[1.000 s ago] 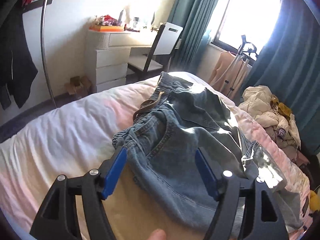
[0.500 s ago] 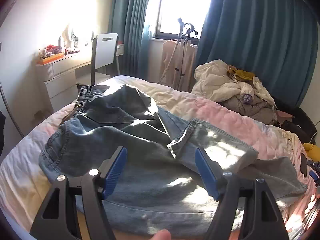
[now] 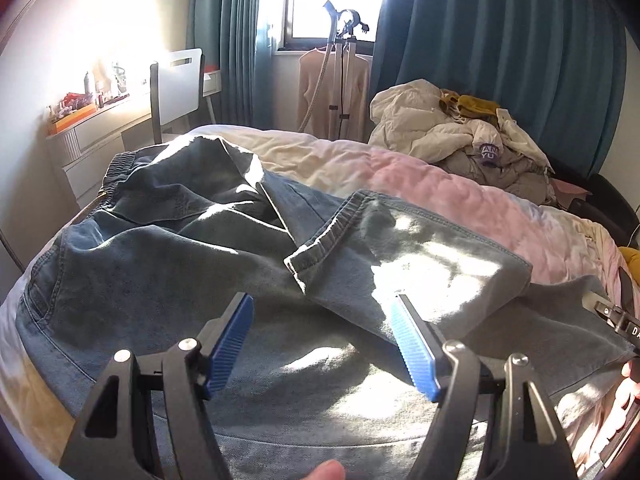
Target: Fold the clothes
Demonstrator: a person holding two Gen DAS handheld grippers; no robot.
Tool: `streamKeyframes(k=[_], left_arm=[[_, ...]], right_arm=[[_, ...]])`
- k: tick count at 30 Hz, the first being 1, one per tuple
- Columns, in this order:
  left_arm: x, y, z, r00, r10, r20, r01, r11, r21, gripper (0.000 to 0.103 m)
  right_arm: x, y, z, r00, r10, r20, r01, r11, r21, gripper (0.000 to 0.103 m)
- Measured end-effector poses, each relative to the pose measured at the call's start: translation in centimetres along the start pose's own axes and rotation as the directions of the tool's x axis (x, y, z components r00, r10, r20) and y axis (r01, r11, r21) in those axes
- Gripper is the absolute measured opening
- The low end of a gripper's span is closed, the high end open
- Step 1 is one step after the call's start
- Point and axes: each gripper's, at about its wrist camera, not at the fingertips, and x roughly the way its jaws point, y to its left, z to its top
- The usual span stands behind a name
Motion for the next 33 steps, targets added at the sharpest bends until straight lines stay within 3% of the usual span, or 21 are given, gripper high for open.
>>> streamKeyframes(k=[6,10,13,16,19,22,25,26,27,28,29,30,31,32,33], left_arm=[[1.0,1.5,-0.5,1.0,0.02,-0.015,-0.02,0.999,-0.033,0.072],[0.6,3.7,-0.1,0.995,0.088,0.037,-0.083,0.991,-0.108,0.072],[0.6,6.1,0.2,0.993,0.092,0.071,-0.076,0.975,-0.208,0.072],[1.2,7.7,0.0,0.989,0.111,0.102,-0.081,0.962,-0.259,0.072],[2.7,8.5,-0.4,0.988,0.141,0.068,-0.117,0.953,-0.281,0.072],[3.7,9.3,-0.5,0.994,0.105,0.044,-0.084,0.94,-0.331,0.072],[4.0,9.0,-0.5,0.993,0.107,0.047,-0.087,0.944,-0.319,0.072],[4.0,8.8,-0.6,0.993,0.103,0.052,-0.082,0.947,-0.312,0.072],[3.9,8.6,-0.7,0.993,0.102,0.057,-0.08,0.949,-0.306,0.072],[3.7,8.4,-0.7,0.993,0.101,0.061,-0.078,0.951,-0.3,0.072],[3.6,8.3,-0.8,0.993,0.103,0.065,-0.079,0.952,-0.297,0.072],[3.5,8.1,-0.8,0.992,0.105,0.069,-0.08,0.952,-0.295,0.072],[3.4,8.0,-0.9,0.992,0.103,0.072,-0.077,0.952,-0.295,0.072],[3.3,7.9,-1.0,0.992,0.099,0.074,-0.073,0.953,-0.295,0.072],[3.2,7.8,-1.1,0.993,0.094,0.075,-0.069,0.953,-0.294,0.072]], right_arm=[[3.6,6.1,0.2,0.991,0.132,0.023,-0.125,0.977,-0.175,0.068],[6.4,11.0,-0.7,0.971,0.239,-0.028,-0.237,0.93,-0.279,0.068],[8.3,14.9,-1.6,0.959,0.276,-0.062,-0.278,0.885,-0.372,0.068],[10.6,17.9,-2.6,0.966,0.243,-0.09,-0.257,0.855,-0.451,0.079],[10.5,18.9,-3.1,0.965,0.252,-0.07,-0.251,0.816,-0.521,0.078],[9.1,19.5,-3.1,0.958,0.284,-0.031,-0.253,0.794,-0.554,0.079],[9.2,20.8,-4.0,0.955,0.289,-0.06,-0.263,0.739,-0.621,0.079],[10.0,21.1,-4.8,0.964,0.256,-0.075,-0.242,0.721,-0.649,0.078],[10.8,21.4,-5.5,0.971,0.222,-0.088,-0.222,0.703,-0.676,0.076],[11.6,21.3,-6.1,0.981,0.172,-0.088,-0.184,0.693,-0.697,0.067],[12.2,20.9,-6.3,0.989,0.125,-0.074,-0.141,0.697,-0.703,0.042],[12.4,20.3,-5.8,0.991,0.113,-0.066,-0.127,0.717,-0.685,0.032],[12.1,19.3,-4.9,0.987,0.141,-0.071,-0.154,0.756,-0.636,0.014],[11.7,18.2,-3.5,0.983,0.172,-0.069,-0.18,0.805,-0.566,0.005],[11.0,17.3,-2.1,0.982,0.186,-0.042,-0.181,0.84,-0.512,0.005]])
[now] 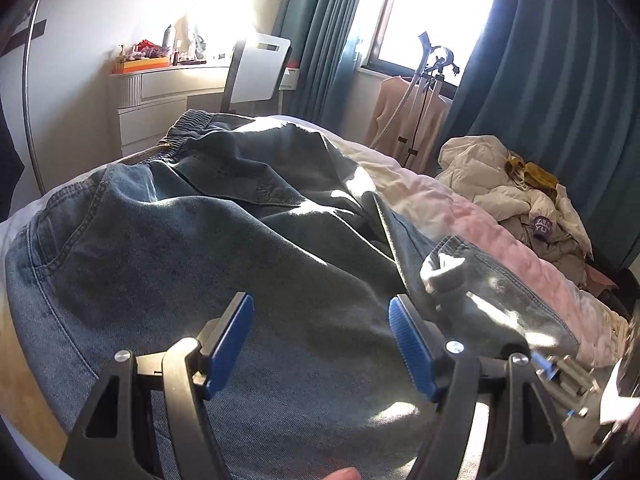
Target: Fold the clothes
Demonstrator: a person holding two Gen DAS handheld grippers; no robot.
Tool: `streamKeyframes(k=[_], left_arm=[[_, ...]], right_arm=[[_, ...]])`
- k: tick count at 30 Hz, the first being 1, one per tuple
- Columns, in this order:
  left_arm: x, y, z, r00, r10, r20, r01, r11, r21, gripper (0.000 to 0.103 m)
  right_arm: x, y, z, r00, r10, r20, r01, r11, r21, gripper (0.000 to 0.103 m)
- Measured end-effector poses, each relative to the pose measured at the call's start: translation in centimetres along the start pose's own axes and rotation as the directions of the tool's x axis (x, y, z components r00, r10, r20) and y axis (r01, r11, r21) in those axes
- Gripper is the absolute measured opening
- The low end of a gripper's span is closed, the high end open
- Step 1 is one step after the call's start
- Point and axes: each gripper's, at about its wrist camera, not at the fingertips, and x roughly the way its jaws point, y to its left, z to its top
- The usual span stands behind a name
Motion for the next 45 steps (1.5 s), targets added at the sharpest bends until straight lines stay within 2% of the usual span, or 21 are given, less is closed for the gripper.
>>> streamKeyframes(k=[2,6,9,11,13,16,19,21,24,25,28,31,34,36,37,38,42,45], left_arm=[[-0.1,-0.1,-0.1,1.0,-0.003,0.0,0.003,1.0,0.008,0.072],[-0.1,-0.8,-0.7,1.0,-0.001,0.004,0.001,0.999,0.04,0.072],[0.1,-1.4,-1.1,1.0,0.009,0.01,-0.01,0.997,0.073,0.072],[0.4,-1.7,-1.3,1.0,0.012,0.007,-0.013,0.996,0.089,0.072],[0.8,-2.0,-1.4,1.0,0.011,0.011,-0.013,0.995,0.1,0.072],[1.7,-2.6,-1.6,1.0,0.015,0.003,-0.015,0.994,0.109,0.072],[2.5,-3.1,-1.8,1.0,0.017,-0.012,-0.016,0.993,0.116,0.072],[2.8,-3.4,-2.0,1.0,0.02,-0.017,-0.018,0.991,0.131,0.072],[2.7,-4.0,-2.3,1.0,0.022,-0.017,-0.02,0.988,0.153,0.072],[2.7,-4.1,-2.4,1.0,0.022,-0.018,-0.019,0.987,0.156,0.072],[2.4,-4.4,-2.4,1.0,0.017,-0.02,-0.013,0.987,0.163,0.072],[1.8,-4.6,-2.5,1.0,0.015,-0.005,-0.014,0.984,0.178,0.072],[1.3,-5.0,-2.4,0.999,0.028,0.022,-0.031,0.979,0.203,0.072],[1.3,-5.4,-2.4,0.999,0.029,0.032,-0.035,0.976,0.214,0.072],[1.3,-5.5,-2.4,0.999,0.026,0.029,-0.032,0.976,0.217,0.072],[1.5,-5.6,-2.4,0.999,0.024,0.025,-0.029,0.975,0.22,0.072],[2.3,-5.7,-2.5,1.0,0.011,0.004,-0.011,0.974,0.226,0.072],[3.1,-5.9,-2.4,1.0,0.003,-0.002,-0.002,0.973,0.229,0.072]], right_arm=[[-2.6,-2.7,1.7,0.996,-0.013,0.092,0.004,0.995,0.096,0.002],[-7.1,-9.1,5.6,0.97,-0.071,0.234,0.008,0.965,0.262,0.002],[-9.5,-14.2,7.3,0.944,-0.141,0.299,0.018,0.925,0.379,0.001],[-11.1,-17.3,7.4,0.915,-0.228,0.333,0.064,0.896,0.439,0.001],[-12.0,-20.6,7.6,0.888,-0.293,0.354,0.076,0.853,0.516,0.001],[-14.3,-24.6,5.8,0.842,-0.407,0.353,0.099,0.761,0.641,0.001],[-16.1,-26.7,4.5,0.783,-0.518,0.345,0.159,0.702,0.694,0.001],[-16.9,-27.9,3.6,0.755,-0.572,0.319,0.179,0.649,0.739,0.001],[-17.7,-29.5,2.5,0.736,-0.607,0.3,0.155,0.583,0.798,0.001],[-18.0,-29.7,2.5,0.726,-0.622,0.295,0.163,0.571,0.804,0.001],[-19.1,-28.3,2.9,0.686,-0.66,0.307,0.2,0.577,0.792,0.001],[-20.7,-25.2,4.4,0.63,-0.693,0.351,0.252,0.61,0.752,0.001],[-21.6,-24.0,6.5,0.601,-0.708,0.371,0.292,0.626,0.723,0.001],[-21.3,-24.0,7.9,0.6,-0.719,0.349,0.339,0.624,0.704,0.001],[-20.6,-24.6,8.7,0.611,-0.721,0.327,0.366,0.623,0.691,0.001],[-19.7,-25.6,9.2,0.629,-0.719,0.296,0.382,0.617,0.688,0.001],[-13.3,-31.8,9.8,0.736,-0.668,0.109,0.42,0.577,0.701,0.001],[-6.9,-36.3,9.5,0.792,-0.611,-0.006,0.454,0.581,0.675,0.001]])
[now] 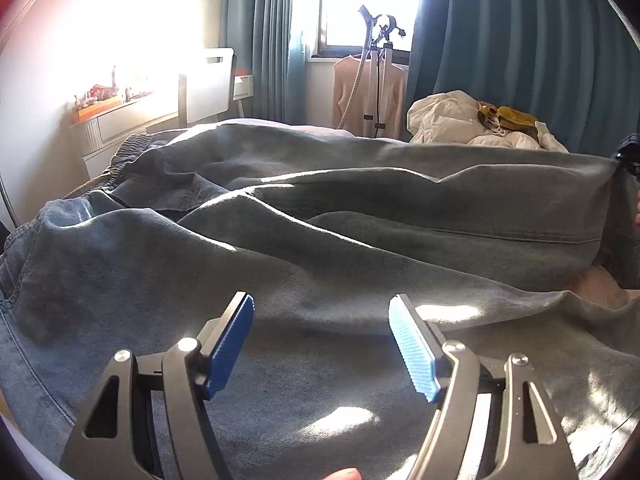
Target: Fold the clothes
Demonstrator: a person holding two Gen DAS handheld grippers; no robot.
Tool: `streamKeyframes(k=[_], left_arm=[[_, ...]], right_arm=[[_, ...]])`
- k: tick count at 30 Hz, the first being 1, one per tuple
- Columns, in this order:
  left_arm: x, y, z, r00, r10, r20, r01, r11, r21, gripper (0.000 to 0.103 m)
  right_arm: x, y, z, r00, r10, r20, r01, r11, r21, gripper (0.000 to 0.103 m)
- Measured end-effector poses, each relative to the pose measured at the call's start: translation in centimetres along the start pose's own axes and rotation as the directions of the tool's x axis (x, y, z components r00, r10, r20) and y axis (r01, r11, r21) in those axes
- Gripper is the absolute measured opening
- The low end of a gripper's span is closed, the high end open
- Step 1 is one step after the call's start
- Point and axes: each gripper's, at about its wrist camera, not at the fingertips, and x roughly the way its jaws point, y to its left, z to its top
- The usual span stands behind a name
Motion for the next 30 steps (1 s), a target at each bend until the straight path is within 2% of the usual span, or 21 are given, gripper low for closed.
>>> streamKeyframes(k=[2,4,5,8,9,11,14,17,19,24,27,29,30], left_arm=[[0.3,0.3,0.3,1.0,-0.005,0.017,0.005,1.0,-0.012,0.072],[1.1,1.0,0.8,1.0,-0.004,0.003,0.004,0.999,-0.042,0.072],[1.5,1.3,0.9,1.0,-0.01,-0.009,0.01,0.998,-0.058,0.072],[2.4,1.7,0.8,0.999,-0.015,-0.037,0.012,0.996,-0.085,0.072],[2.6,1.7,0.7,0.999,-0.012,-0.05,0.008,0.996,-0.088,0.072],[3.0,1.7,0.7,0.998,-0.021,-0.062,0.015,0.996,-0.093,0.072],[3.0,1.6,0.8,0.998,-0.031,-0.055,0.026,0.995,-0.096,0.072],[2.2,1.8,1.0,0.999,-0.02,-0.031,0.017,0.994,-0.108,0.072],[1.7,2.0,1.3,0.999,-0.026,-0.042,0.021,0.993,-0.118,0.072],[0.1,2.6,1.4,0.998,-0.027,-0.061,0.018,0.99,-0.141,0.072],[-1.1,2.9,0.9,0.998,-0.022,-0.063,0.014,0.991,-0.134,0.072],[-1.7,3.2,0.6,0.997,-0.03,-0.069,0.02,0.99,-0.141,0.072],[-1.8,3.4,0.5,0.997,-0.035,-0.074,0.024,0.988,-0.153,0.072]], right_arm=[[4.7,0.1,-0.8,0.997,0.017,-0.073,-0.019,0.999,-0.032,0.002],[8.3,-0.1,-1.8,0.994,0.007,-0.112,-0.015,0.997,-0.075,0.002],[10.1,-0.5,-2.3,0.987,0.032,-0.159,-0.043,0.997,-0.068,0.003],[13.3,-1.8,-3.1,0.972,0.047,-0.229,-0.061,0.997,-0.054,0.009],[13.5,-2.2,-3.1,0.971,0.052,-0.233,-0.064,0.997,-0.045,0.014],[12.7,-3.3,-2.7,0.974,0.084,-0.211,-0.086,0.996,-0.001,0.053],[9.9,-4.9,-2.2,0.977,0.149,-0.156,-0.14,0.988,0.071,0.064],[6.8,-6.6,-2.5,0.971,0.185,-0.151,-0.161,0.975,0.156,0.066],[5.2,-7.9,-3.9,0.956,0.225,-0.19,-0.176,0.953,0.246,0.066],[2.1,-9.8,-8.8,0.937,0.269,-0.222,-0.158,0.895,0.417,0.066],[1.9,-10.3,-11.3,0.906,0.343,-0.248,-0.163,0.824,0.543,0.066],[2.7,-10.3,-12.6,0.883,0.377,-0.278,-0.152,0.792,0.591,0.066],[3.0,-10.3,-13.0,0.88,0.384,-0.279,-0.148,0.78,0.608,0.066]])
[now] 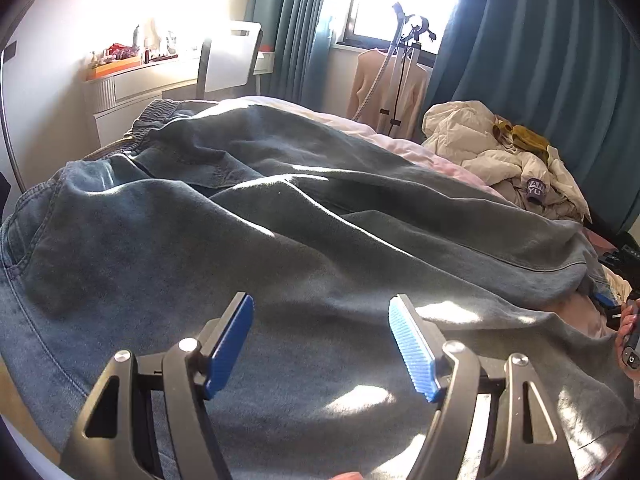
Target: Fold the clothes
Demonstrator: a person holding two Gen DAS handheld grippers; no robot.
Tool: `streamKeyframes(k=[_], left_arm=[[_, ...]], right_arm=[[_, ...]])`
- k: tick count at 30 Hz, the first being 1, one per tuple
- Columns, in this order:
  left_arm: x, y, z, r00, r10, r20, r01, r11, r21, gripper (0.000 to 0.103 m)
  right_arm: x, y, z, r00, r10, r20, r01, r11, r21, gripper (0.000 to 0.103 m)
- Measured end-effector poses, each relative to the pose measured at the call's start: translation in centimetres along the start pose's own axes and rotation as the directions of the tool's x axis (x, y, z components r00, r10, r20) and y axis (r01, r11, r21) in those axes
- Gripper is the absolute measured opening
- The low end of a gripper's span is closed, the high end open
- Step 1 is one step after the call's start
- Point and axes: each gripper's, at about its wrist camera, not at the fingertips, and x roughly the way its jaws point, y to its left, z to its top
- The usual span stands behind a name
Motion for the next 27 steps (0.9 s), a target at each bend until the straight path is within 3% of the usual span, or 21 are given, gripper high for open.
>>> streamKeyframes(k=[7,11,13,15,17,18,19,20,22,27], left_arm=[[1.5,0.9,0.5,1.0,-0.027,-0.015,0.026,0.995,-0.097,0.072],[3.1,0.7,0.3,0.998,-0.044,-0.043,0.04,0.993,-0.108,0.072],[3.8,0.3,0.0,0.999,-0.035,-0.026,0.033,0.996,-0.082,0.072],[4.7,0.0,-0.2,0.998,-0.035,-0.056,0.03,0.997,-0.074,0.072],[5.0,-0.1,-0.2,0.996,-0.051,-0.071,0.045,0.996,-0.08,0.072],[5.1,-0.4,-0.2,0.996,-0.052,-0.069,0.048,0.997,-0.062,0.072],[5.1,-0.6,-0.1,0.996,-0.053,-0.066,0.051,0.998,-0.044,0.072],[5.0,-0.8,-0.1,0.997,-0.05,-0.059,0.048,0.998,-0.033,0.072],[4.7,-1.0,0.0,0.997,-0.062,-0.05,0.061,0.998,-0.02,0.072],[3.2,-0.8,0.4,0.994,-0.105,-0.022,0.105,0.994,-0.028,0.072]], right_arm=[[2.1,-1.0,-0.1,0.997,-0.066,-0.041,0.07,0.993,0.097,0.062],[1.7,0.1,-1.3,0.994,-0.076,-0.078,0.085,0.989,0.119,0.062],[2.4,0.1,-0.9,0.992,-0.103,-0.072,0.111,0.988,0.11,0.062],[3.1,-0.6,0.0,0.991,-0.122,-0.055,0.128,0.984,0.122,0.061],[3.9,-1.1,0.6,0.988,-0.148,-0.046,0.153,0.981,0.123,0.045],[3.8,-0.6,0.8,0.979,-0.201,-0.036,0.203,0.977,0.066,0.035],[3.8,0.0,1.0,0.967,-0.252,-0.023,0.253,0.968,0.009,0.018],[3.2,0.7,1.0,0.964,-0.266,0.006,0.266,0.964,-0.02,0.012],[1.9,2.3,0.8,0.954,-0.291,0.067,0.296,0.952,-0.077,0.007],[-3.1,4.9,0.6,0.947,-0.266,0.18,0.294,0.945,-0.147,0.004]])
